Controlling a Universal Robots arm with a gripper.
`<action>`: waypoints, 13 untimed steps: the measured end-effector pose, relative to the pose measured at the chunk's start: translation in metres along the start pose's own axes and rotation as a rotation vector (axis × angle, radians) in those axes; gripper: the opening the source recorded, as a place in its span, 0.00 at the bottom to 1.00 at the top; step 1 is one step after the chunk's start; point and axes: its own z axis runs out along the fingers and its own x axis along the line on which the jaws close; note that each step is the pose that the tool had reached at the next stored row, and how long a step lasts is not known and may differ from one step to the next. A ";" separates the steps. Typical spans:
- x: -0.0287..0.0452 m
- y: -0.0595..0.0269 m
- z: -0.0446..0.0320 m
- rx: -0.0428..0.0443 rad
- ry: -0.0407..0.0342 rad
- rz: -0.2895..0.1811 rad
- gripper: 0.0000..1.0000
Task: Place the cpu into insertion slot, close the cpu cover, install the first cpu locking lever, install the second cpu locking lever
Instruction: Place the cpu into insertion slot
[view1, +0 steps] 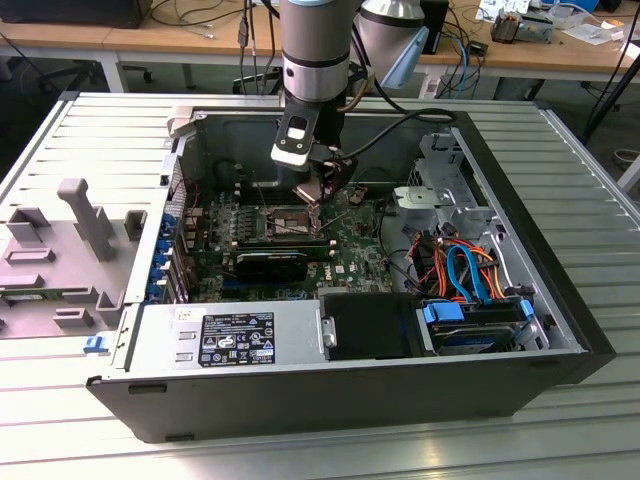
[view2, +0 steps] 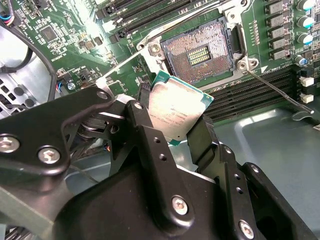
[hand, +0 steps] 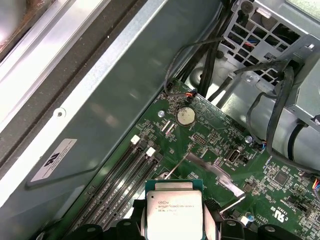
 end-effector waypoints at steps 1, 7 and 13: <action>0.0000 0.0000 0.0000 0.0000 -0.0001 0.000 0.54; 0.0000 0.0000 0.0002 0.0000 -0.0004 0.004 0.54; 0.0000 0.0000 0.0004 -0.0001 -0.0006 0.007 0.54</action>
